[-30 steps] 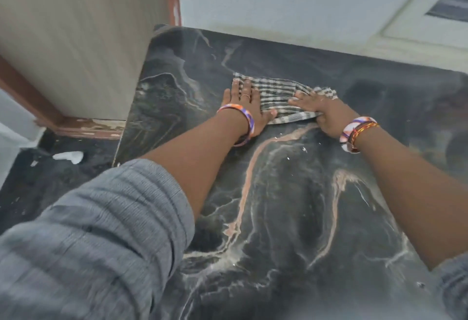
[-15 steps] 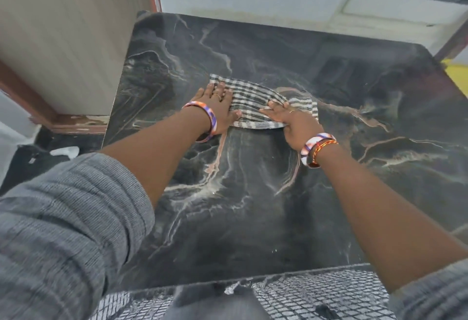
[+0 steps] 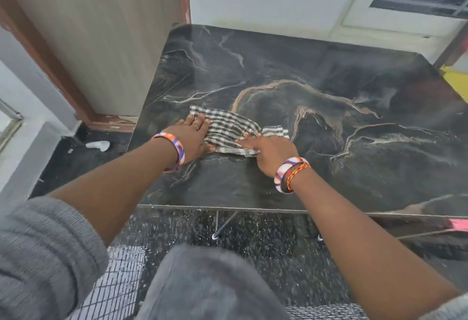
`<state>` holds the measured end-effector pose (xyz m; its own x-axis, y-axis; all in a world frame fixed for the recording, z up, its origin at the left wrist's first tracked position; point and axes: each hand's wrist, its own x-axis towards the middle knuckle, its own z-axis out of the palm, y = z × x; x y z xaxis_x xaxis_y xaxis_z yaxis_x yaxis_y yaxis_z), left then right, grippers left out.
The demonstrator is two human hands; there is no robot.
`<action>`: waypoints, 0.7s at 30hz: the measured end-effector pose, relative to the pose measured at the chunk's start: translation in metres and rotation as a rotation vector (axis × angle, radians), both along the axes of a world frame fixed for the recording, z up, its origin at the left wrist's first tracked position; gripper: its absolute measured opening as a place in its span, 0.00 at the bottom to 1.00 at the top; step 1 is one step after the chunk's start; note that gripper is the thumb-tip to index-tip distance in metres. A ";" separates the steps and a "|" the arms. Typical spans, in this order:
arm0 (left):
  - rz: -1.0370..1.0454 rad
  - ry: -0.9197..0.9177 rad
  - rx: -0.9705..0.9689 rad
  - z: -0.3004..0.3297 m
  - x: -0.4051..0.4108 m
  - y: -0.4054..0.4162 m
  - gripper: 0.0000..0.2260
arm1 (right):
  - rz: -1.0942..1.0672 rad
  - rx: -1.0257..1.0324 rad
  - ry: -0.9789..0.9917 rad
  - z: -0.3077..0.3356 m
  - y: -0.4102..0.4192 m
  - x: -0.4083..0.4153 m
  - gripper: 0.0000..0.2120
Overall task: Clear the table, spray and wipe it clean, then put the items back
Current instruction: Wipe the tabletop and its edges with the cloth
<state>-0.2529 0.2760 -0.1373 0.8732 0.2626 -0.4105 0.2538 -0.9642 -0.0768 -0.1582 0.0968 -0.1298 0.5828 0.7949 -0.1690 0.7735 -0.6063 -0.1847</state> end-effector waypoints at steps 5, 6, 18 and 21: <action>0.039 0.079 -0.070 0.028 0.000 0.000 0.24 | 0.039 -0.054 0.271 0.027 0.010 0.007 0.25; 0.029 0.084 -0.108 0.036 0.005 0.005 0.23 | 0.040 -0.051 0.380 0.036 0.012 0.014 0.23; 0.110 -0.365 -0.085 0.058 0.126 0.085 0.22 | -0.176 0.091 0.111 0.047 0.083 0.141 0.22; 0.005 -0.205 -0.100 0.016 0.137 0.068 0.27 | -0.062 -0.099 0.034 0.007 0.082 0.129 0.23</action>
